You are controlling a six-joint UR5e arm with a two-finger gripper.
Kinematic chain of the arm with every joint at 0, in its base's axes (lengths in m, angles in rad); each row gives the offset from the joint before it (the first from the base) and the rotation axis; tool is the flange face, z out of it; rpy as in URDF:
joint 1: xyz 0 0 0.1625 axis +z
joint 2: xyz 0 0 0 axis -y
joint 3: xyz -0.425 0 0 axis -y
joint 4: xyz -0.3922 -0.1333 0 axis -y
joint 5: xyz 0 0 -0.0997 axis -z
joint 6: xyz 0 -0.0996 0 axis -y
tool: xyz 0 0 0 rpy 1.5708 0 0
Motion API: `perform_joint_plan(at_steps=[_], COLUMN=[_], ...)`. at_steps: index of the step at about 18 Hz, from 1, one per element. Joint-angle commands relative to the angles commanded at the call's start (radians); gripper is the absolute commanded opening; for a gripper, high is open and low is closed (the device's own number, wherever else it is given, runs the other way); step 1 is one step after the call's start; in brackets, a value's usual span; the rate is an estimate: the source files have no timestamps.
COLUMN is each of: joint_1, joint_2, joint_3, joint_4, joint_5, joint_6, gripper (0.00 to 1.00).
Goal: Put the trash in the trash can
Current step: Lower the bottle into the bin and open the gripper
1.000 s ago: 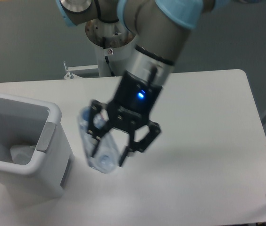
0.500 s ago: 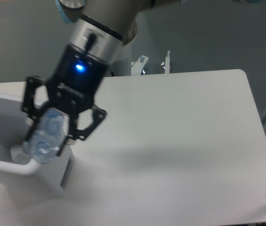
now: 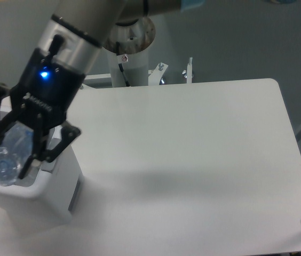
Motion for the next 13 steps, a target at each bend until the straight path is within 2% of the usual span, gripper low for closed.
perform_joint_plan(at_steps=[2,4,5,13], joint_1=[-0.006,-0.012,-0.012,-0.002], joint_2=[-0.002,0.001,0.005,0.031], joint_3=[-0.008,-0.018,-0.023,-0.061], joint_4=[0.0,0.002,0.002,0.0], joint_5=[-0.002,0.0,0.0,0.0], joint_6=[0.005,0.009,0.012,0.012], gripper=[0.61,0.84,0.99,1.0])
